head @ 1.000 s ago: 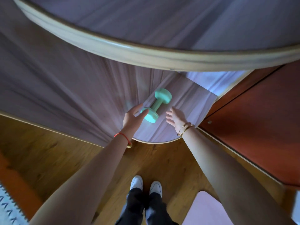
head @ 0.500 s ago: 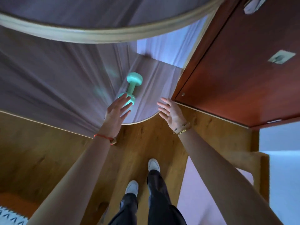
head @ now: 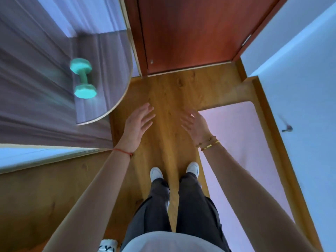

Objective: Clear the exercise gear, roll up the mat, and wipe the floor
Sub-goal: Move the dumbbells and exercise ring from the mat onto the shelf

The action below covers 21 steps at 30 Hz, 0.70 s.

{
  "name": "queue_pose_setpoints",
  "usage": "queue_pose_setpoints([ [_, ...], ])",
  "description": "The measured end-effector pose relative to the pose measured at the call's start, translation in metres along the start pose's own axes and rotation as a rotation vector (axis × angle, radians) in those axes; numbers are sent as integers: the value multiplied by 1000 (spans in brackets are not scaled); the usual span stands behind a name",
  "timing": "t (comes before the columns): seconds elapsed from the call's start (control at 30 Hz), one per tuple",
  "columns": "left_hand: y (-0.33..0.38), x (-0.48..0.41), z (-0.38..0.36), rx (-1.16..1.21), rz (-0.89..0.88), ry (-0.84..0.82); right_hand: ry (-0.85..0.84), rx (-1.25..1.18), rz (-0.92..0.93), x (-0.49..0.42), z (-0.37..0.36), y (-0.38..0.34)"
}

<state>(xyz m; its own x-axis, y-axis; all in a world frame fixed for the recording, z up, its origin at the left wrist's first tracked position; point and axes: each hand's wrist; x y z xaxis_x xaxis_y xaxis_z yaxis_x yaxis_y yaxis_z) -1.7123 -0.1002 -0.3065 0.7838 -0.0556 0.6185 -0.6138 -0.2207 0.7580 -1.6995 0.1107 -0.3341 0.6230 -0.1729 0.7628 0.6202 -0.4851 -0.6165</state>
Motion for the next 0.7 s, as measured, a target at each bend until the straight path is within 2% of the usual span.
queue_pose_setpoints([
  [0.1,-28,15,-42,-113,65,-74,99,-181,31,24,66,9],
  [0.37,-118,41,-149,-527,87,-373,422,-346,85,89,230,67],
  [0.53,-179,57,-226,-556,213,-453,524,-474,35,115,324,106],
  [0.7,-253,69,-293,-681,250,-547,591,-540,-40,123,409,142],
])
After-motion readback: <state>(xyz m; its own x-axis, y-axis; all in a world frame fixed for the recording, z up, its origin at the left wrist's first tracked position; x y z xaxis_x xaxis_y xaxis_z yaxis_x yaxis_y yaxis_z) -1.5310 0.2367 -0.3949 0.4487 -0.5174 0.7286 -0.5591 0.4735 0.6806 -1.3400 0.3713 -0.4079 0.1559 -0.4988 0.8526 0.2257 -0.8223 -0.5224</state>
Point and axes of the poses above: each hand's wrist, its own x-axis away from the middle knuckle, its own z-axis out of the back of the hand, y = z × x, and after that the axes turned 5 degrees about y, right-handed
